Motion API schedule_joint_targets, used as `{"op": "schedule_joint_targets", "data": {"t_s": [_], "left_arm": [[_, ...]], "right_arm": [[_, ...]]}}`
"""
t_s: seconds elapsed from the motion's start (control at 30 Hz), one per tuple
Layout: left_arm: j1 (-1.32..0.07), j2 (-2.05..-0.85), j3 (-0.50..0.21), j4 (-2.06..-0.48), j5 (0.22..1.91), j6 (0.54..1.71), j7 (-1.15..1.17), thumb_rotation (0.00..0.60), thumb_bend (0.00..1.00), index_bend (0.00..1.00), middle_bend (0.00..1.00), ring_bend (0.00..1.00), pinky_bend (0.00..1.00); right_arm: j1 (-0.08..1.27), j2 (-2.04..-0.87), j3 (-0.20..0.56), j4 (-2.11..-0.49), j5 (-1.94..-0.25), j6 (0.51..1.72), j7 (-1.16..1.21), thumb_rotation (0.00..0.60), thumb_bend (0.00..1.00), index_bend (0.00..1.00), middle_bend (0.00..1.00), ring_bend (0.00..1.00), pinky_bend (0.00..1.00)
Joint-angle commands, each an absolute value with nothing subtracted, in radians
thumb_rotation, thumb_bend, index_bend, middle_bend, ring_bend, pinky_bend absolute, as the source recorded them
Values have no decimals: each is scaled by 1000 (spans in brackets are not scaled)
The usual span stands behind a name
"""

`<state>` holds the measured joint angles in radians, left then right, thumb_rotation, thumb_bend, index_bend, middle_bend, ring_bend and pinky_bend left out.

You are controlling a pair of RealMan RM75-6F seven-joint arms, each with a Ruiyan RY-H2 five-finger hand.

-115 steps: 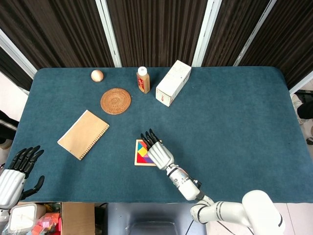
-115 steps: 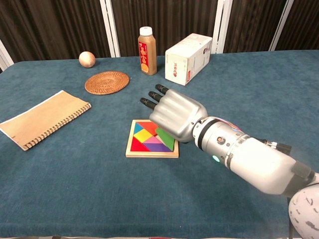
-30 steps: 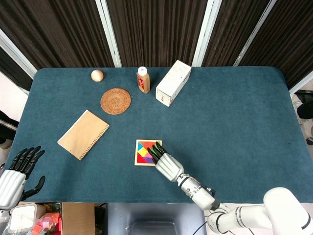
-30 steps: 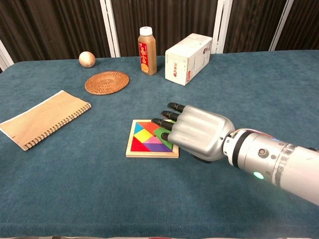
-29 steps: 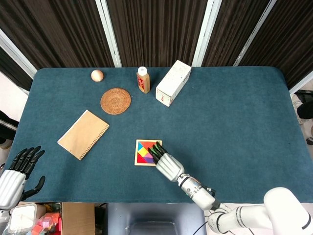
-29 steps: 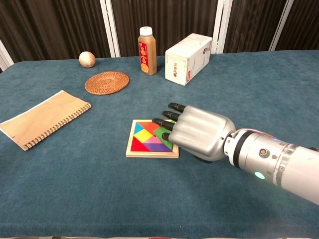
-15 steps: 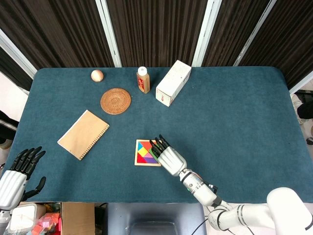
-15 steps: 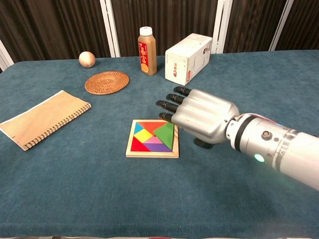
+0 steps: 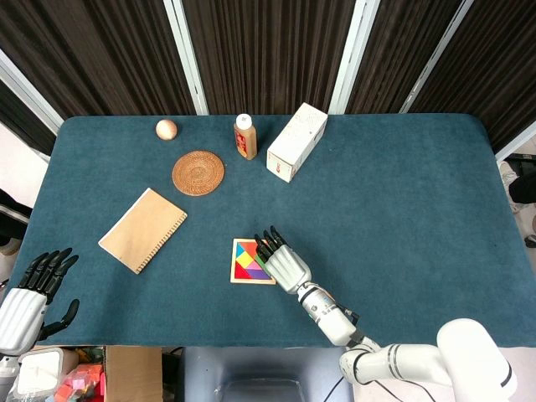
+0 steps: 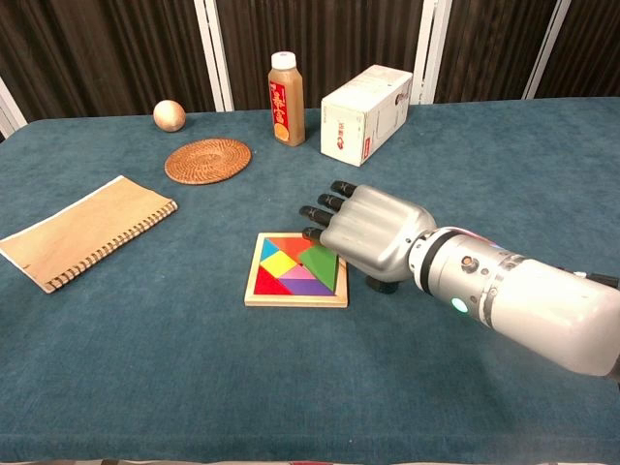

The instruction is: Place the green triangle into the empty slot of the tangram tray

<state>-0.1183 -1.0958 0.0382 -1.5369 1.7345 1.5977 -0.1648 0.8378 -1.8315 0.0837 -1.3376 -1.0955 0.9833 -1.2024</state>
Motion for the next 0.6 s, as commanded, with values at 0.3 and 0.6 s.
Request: {"op": "schedule_joint_targets", "data": {"t_s": [0.3, 0.6], "left_arm": [[-115, -1093, 41, -1542, 1740, 1605, -163, 600, 476, 0, 34, 24, 74], [-120, -1092, 39, -1548, 1738, 1596, -159, 600, 475, 0, 33, 24, 74]], "right_arm": [[838, -1809, 53, -1370, -1089, 995, -1215, 600, 457, 293, 38, 0, 0], [838, -1788, 32, -1393, -1100, 1004, -1212, 600, 458, 300, 38, 0, 0]]}}
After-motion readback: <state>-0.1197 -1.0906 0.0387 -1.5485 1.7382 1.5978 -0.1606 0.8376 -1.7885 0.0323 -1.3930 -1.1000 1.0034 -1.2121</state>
